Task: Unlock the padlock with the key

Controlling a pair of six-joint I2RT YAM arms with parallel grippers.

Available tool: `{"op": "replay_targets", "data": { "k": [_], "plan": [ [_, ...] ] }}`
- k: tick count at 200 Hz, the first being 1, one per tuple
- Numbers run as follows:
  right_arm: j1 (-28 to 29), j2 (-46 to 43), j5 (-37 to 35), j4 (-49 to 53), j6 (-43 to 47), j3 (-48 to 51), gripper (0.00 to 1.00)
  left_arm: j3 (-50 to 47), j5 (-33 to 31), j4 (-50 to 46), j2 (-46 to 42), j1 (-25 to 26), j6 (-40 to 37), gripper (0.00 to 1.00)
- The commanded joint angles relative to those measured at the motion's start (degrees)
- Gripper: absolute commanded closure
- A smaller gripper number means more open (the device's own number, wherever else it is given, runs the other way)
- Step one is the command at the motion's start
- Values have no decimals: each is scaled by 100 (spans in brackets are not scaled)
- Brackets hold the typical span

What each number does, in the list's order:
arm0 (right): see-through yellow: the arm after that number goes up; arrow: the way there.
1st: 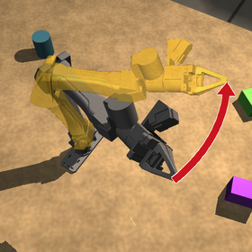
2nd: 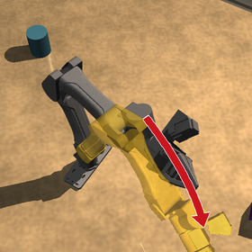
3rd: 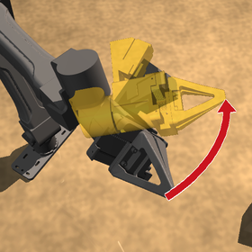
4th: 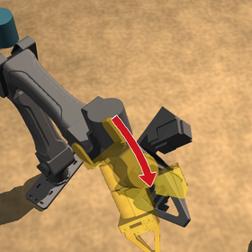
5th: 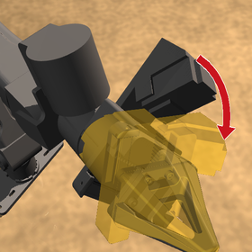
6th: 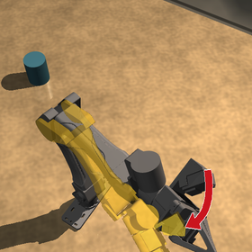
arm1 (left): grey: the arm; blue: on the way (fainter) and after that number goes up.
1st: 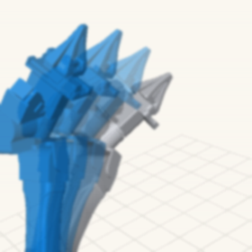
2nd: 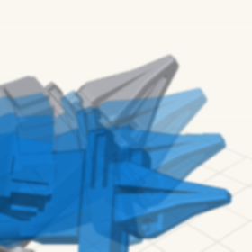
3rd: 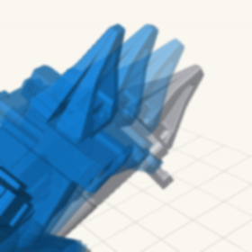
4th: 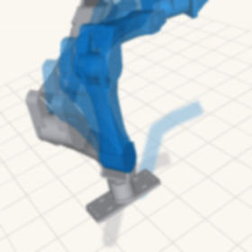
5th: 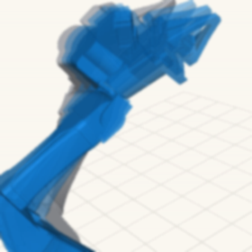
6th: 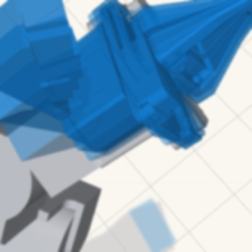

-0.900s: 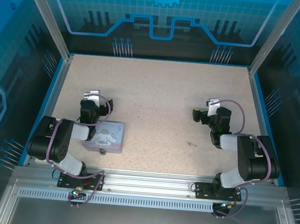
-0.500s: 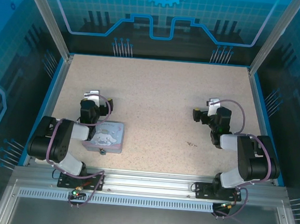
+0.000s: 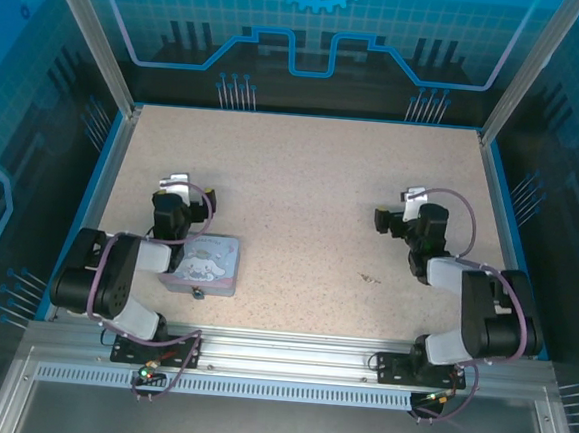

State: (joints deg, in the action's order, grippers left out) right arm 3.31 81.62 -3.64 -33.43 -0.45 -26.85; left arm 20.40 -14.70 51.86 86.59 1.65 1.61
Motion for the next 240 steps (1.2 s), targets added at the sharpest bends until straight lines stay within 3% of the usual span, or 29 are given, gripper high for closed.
{"op": "replay_targets", "data": {
  "k": [1,23,49,90,110,133,183,240],
  "plan": [
    [-83,-708,-290,1088,-359,-511,0,34,-484,-381,-470,-31,262,1],
    [-248,-1087,105,2070,-1265,-935,0,604,-652,-1703,-895,-50,332,1],
    [-347,-1034,503,3337,-1960,-1666,0,948,-887,-2551,-1414,-50,586,1],
    [-344,-1007,1866,3735,-2030,-1894,0,2354,-849,-6372,-1998,-49,1947,1],
    [-250,-1011,2117,3996,-2162,-1963,0,2868,-875,-8089,-2044,-43,2743,1],
    [11,-1029,2157,4257,-2255,-1997,0,3004,-822,-9227,-2200,-42,3381,1],
    [403,-981,2332,4354,-2796,-1971,0,2544,-728,-10421,-2945,-18,4614,1],
    [839,-692,1939,4690,-2908,-2198,0,2100,-633,-10450,-3064,392,5006,1]
  ]
}}
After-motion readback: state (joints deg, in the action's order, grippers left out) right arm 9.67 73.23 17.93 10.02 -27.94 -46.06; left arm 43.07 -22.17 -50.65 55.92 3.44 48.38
